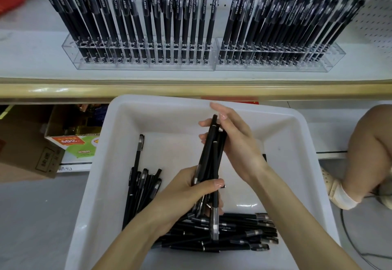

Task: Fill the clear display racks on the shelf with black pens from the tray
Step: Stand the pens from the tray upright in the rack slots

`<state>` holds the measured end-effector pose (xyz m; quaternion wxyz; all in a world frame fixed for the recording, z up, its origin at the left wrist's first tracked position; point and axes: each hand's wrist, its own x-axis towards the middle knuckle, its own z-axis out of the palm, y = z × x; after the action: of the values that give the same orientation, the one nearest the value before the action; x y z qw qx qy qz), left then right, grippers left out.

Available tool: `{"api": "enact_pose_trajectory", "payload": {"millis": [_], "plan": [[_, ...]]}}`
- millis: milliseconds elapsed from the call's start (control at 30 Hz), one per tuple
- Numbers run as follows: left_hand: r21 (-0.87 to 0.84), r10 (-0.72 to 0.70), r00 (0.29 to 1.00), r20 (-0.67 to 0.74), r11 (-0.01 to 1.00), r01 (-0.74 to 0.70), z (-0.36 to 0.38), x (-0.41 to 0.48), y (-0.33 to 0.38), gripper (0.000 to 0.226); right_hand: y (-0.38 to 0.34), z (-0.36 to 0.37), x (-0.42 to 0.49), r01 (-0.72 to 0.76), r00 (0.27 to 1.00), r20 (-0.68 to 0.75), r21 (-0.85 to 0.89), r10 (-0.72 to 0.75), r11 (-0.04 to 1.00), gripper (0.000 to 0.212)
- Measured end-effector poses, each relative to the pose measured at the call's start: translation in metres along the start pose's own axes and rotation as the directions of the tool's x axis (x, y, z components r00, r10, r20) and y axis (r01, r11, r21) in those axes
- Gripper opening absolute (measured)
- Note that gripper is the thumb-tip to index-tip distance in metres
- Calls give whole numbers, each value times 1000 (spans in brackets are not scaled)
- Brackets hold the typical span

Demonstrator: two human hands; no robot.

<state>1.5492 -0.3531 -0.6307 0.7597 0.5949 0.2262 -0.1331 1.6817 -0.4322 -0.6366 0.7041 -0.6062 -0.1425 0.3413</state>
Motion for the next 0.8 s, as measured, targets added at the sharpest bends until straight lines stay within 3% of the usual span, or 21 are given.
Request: {"api": "enact_pose_trajectory", "payload": {"millis": [67, 233, 400, 467, 600, 700, 800], "plan": [[-19, -9, 1000, -16, 1000, 8, 1, 0, 2, 12, 0, -2, -1, -8, 1000, 13, -68, 9, 998, 42], [-32, 7, 1000, -15, 999, -7, 0, 0, 8, 11, 3, -2, -8, -88, 987, 134, -40, 93, 995, 55], [-242, -45, 999, -19, 969, 39, 2, 0, 8, 10, 1, -5, -7, -132, 960, 238, -78, 147, 988, 62], [-337, -33, 999, -41, 941, 17, 4, 2, 9, 12, 0, -8, -8, -109, 976, 170, -152, 135, 982, 59], [-493, 4, 979, -202, 864, -105, 8, 8, 14, 14, -4, -22, -26, -38, 995, -101, -189, 19, 981, 50], [-568, 3, 959, -282, 805, -170, 13, 12, 20, 14, -9, -29, -56, 15, 995, -97, -179, -33, 984, 45], [-535, 34, 947, -319, 818, -210, 21, 18, 27, 19, -10, -26, -76, -19, 999, -53, -236, 6, 972, 40]]}}
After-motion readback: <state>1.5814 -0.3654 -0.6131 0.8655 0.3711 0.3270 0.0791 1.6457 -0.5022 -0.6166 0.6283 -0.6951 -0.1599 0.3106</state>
